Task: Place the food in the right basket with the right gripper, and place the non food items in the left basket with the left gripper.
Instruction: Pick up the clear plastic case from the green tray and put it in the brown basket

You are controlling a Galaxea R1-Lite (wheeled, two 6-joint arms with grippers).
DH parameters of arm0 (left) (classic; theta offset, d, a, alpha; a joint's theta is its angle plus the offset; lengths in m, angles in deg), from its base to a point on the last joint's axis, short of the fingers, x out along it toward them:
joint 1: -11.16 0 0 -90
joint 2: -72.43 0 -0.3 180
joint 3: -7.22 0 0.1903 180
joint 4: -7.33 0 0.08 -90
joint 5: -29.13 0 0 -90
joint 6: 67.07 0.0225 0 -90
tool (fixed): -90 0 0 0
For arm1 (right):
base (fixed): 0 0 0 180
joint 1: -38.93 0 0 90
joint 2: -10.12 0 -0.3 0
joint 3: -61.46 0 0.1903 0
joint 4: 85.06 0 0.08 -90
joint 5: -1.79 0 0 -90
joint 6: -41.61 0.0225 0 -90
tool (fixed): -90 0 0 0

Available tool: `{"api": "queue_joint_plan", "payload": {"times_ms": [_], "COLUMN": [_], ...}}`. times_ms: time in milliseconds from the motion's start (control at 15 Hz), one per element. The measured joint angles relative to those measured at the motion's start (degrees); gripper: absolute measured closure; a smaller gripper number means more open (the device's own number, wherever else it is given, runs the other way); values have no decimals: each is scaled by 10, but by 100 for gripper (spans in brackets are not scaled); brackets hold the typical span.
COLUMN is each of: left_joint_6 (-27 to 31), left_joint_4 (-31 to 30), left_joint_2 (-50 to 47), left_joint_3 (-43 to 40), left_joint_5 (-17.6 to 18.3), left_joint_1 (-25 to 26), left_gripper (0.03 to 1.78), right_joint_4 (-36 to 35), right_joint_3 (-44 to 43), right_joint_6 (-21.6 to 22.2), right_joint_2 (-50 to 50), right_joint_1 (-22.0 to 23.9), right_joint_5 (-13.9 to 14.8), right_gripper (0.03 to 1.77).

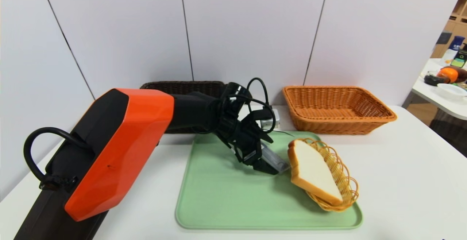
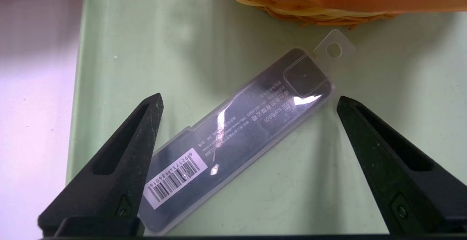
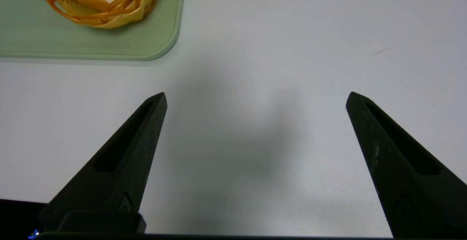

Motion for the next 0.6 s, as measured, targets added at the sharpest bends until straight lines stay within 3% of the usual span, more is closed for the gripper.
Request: {"api": "queue_joint_plan", "payload": {"times_ms": [600], "left_joint_6": [-19], "left_joint_4": [8], "left_joint_2": [1], "left_joint_3": [0], "left_joint_5": [-15], "left_joint_1": [-2], "left_gripper": [12], "right_joint_4": [-2], "right_joint_3": [-1], "right_joint_6": [0], "right_joint_2": [-1], "right_joint_1": [0], "right_joint_5": [0], "right_gripper": [10]}}
